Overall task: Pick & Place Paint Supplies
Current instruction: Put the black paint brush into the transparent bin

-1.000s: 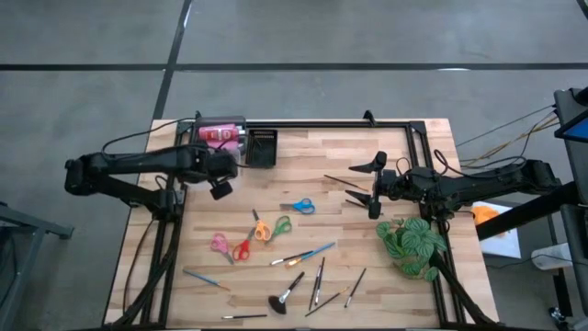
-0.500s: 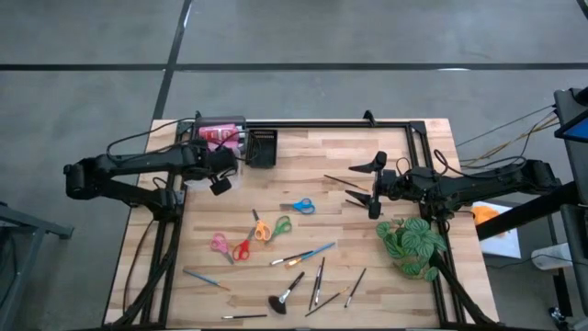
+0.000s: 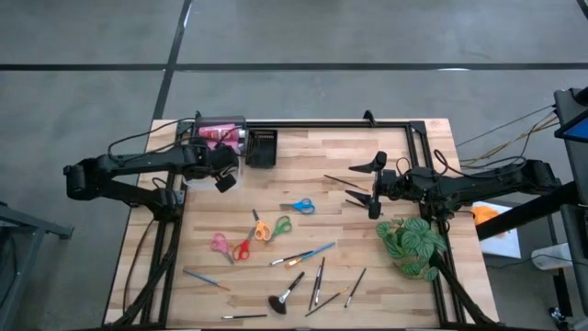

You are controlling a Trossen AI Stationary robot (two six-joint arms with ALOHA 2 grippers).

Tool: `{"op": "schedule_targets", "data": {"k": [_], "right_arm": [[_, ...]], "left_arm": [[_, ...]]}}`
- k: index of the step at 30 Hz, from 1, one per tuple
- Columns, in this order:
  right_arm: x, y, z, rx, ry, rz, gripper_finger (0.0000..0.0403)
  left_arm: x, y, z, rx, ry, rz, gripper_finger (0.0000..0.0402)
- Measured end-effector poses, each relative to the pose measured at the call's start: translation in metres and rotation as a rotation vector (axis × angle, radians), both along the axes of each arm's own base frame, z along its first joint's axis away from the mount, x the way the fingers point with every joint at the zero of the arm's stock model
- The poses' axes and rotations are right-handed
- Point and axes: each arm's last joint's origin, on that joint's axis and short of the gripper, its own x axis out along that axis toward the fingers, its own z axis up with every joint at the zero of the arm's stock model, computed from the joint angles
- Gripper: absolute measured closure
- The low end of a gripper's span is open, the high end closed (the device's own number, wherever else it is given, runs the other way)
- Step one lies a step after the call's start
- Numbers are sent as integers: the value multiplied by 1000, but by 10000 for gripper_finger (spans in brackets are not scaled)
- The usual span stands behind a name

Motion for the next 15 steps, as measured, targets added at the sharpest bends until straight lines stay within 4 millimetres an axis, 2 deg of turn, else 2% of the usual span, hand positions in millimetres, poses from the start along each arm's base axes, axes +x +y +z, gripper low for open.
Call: {"op": "schedule_targets", "data": {"k": [6,15], "right_arm": [[0,0,0,0,0,0,72],[0,0,0,0,0,-1,72]], "left_arm": [[-1,0,-1,-2,10,-5,396],[2,-1,-1,-50,115,-286,396]]}}
